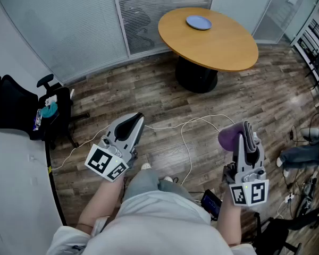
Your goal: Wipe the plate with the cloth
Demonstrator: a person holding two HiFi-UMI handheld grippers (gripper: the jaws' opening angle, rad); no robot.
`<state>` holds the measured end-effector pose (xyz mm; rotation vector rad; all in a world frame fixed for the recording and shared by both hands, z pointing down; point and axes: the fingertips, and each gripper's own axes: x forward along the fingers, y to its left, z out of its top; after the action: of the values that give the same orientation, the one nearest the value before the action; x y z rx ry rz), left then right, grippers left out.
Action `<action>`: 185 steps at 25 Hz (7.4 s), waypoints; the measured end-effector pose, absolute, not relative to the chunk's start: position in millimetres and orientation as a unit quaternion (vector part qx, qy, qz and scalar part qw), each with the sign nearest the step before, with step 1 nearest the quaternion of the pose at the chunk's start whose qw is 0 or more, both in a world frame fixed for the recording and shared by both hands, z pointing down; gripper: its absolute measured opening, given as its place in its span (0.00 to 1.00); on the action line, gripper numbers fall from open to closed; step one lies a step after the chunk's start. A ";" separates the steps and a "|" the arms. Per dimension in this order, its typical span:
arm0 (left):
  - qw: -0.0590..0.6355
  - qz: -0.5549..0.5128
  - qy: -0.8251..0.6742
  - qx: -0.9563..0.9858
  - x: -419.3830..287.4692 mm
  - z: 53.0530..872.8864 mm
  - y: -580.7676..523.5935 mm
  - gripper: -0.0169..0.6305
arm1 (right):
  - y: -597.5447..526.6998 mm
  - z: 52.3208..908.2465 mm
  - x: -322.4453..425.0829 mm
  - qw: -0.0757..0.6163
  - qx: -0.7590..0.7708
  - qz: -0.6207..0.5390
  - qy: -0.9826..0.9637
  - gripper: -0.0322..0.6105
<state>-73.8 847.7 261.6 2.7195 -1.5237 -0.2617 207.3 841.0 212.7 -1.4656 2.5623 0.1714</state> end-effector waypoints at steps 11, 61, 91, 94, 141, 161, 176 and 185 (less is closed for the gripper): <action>0.004 -0.063 -0.507 0.860 -70.9 259.5 859.9 0.05 | 852.2 217.2 225.0 0.089 -0.487 0.052 0.867 0.21; -0.016 -0.042 -0.500 0.865 -117.0 245.6 597.4 0.05 | 623.6 219.8 188.5 0.067 -0.513 0.058 0.854 0.21; 0.021 -0.032 -0.462 0.886 -174.8 282.4 430.1 0.05 | 482.8 240.2 127.1 0.039 -0.554 0.039 0.831 0.21; 0.022 -0.032 -0.468 0.883 -180.2 284.9 427.3 0.05 | 476.5 241.5 121.7 0.035 -0.548 0.041 0.835 0.21; -0.032 -0.039 -0.521 0.852 -90.7 256.0 165.3 0.04 | 157.2 225.2 196.4 0.059 -0.468 0.047 0.881 0.21; -0.038 -0.021 -0.503 0.863 -117.9 267.9 90.4 0.04 | 89.5 234.5 160.2 0.051 -0.481 0.045 0.874 0.21; -0.023 -0.032 -0.454 0.890 -132.3 278.8 -52.9 0.04 | -1.2 232.6 136.0 0.042 -0.534 0.048 0.843 0.21; -0.013 -0.021 -0.433 0.901 -124.4 293.9 -113.8 0.04 | -41.0 242.8 132.6 0.031 -0.556 0.035 0.830 0.21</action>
<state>-124.4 -113.8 293.9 2.8543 -1.3720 -0.0666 132.6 -41.0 242.8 -1.7146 2.5566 0.1081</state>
